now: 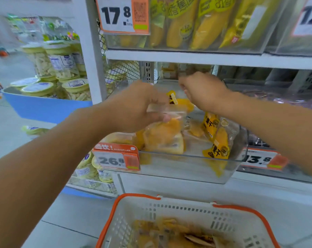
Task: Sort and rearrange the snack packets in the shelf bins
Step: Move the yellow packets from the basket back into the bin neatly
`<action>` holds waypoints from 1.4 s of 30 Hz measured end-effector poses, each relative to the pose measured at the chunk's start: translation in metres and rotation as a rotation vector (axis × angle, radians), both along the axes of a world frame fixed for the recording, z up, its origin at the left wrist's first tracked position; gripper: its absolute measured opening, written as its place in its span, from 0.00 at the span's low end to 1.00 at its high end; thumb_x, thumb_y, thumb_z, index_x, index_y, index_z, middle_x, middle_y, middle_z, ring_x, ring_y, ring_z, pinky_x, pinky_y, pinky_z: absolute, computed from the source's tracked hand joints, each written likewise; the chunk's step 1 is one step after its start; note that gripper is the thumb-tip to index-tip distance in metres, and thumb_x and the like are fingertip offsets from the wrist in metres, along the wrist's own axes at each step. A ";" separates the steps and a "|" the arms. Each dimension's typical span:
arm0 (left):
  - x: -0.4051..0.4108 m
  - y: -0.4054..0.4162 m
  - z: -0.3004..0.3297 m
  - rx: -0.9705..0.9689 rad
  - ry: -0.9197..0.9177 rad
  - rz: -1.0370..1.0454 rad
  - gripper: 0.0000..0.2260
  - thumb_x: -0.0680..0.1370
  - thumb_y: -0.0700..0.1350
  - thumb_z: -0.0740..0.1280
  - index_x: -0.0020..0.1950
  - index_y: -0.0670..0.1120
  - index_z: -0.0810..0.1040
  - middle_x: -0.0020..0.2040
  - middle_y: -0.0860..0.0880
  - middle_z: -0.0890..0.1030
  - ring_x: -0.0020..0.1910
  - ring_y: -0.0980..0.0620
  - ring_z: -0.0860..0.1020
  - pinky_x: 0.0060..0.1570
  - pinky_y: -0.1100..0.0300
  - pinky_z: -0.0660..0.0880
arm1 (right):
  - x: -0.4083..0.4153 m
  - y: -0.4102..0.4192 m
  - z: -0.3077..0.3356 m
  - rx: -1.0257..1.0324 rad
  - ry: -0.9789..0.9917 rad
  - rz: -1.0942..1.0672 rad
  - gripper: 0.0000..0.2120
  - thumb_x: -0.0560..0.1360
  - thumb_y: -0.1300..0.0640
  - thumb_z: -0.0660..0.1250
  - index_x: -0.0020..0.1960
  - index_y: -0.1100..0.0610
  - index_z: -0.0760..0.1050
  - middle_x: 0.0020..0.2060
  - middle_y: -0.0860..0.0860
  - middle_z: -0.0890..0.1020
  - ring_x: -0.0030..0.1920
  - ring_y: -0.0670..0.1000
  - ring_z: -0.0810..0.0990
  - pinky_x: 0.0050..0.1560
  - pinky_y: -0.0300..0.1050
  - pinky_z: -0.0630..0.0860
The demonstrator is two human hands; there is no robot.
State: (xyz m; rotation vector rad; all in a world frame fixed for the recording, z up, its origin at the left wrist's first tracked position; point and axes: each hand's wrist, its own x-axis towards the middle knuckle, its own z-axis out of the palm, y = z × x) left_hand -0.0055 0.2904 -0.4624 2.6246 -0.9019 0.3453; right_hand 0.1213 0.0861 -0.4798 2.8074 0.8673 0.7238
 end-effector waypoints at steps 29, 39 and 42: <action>-0.054 0.042 -0.002 0.107 -0.016 0.502 0.38 0.73 0.72 0.59 0.76 0.50 0.68 0.75 0.50 0.70 0.72 0.53 0.68 0.69 0.54 0.67 | -0.091 0.051 -0.036 0.171 0.892 0.080 0.17 0.78 0.46 0.68 0.35 0.55 0.75 0.34 0.52 0.80 0.38 0.54 0.78 0.40 0.46 0.74; -0.033 0.053 -0.029 0.348 0.109 0.631 0.46 0.72 0.76 0.52 0.78 0.45 0.61 0.77 0.45 0.65 0.75 0.45 0.63 0.73 0.47 0.61 | -0.093 0.099 -0.047 0.515 1.297 0.041 0.13 0.76 0.74 0.55 0.43 0.61 0.75 0.38 0.58 0.78 0.39 0.52 0.77 0.38 0.42 0.78; -0.031 0.044 -0.028 0.428 -0.020 0.629 0.51 0.67 0.79 0.43 0.76 0.44 0.66 0.76 0.45 0.67 0.76 0.46 0.61 0.75 0.46 0.57 | -0.075 0.086 -0.048 0.703 1.517 0.010 0.12 0.80 0.73 0.55 0.49 0.63 0.75 0.36 0.59 0.80 0.35 0.54 0.82 0.40 0.46 0.83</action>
